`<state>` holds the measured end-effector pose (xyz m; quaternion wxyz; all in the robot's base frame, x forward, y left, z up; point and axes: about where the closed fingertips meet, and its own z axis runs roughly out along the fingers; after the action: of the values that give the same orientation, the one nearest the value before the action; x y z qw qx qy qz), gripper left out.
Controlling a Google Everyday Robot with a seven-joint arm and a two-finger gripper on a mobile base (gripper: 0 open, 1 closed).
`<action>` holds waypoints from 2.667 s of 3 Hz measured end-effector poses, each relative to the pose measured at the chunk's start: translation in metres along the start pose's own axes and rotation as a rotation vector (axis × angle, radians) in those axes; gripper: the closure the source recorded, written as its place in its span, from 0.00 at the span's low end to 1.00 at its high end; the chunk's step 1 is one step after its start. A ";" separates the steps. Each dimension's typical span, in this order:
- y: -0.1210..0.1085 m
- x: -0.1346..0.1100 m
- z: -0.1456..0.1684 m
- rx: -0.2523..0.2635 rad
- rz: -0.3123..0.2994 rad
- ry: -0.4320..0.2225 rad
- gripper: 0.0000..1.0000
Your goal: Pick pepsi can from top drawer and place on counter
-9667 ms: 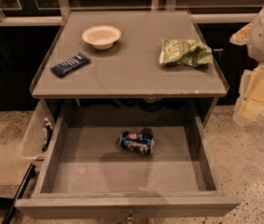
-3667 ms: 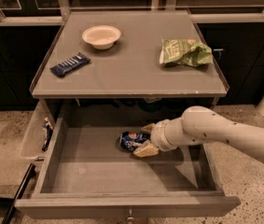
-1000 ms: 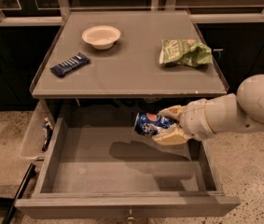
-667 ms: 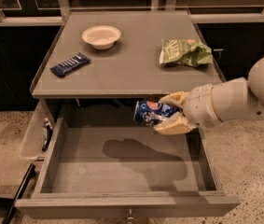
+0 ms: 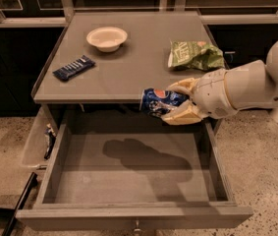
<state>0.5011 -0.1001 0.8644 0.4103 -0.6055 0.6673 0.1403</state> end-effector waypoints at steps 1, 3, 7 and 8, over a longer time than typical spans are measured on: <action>0.000 -0.006 -0.003 0.011 -0.014 -0.010 1.00; -0.065 -0.068 0.019 -0.014 -0.145 -0.087 1.00; -0.186 -0.062 0.084 -0.001 -0.008 -0.131 1.00; -0.193 -0.043 0.101 -0.006 0.037 -0.103 1.00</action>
Offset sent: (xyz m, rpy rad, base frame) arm 0.0592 0.0478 0.0765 0.0026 -0.1767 0.1566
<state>0.7142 -0.0453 0.8923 0.4394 -0.5862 0.6561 0.1811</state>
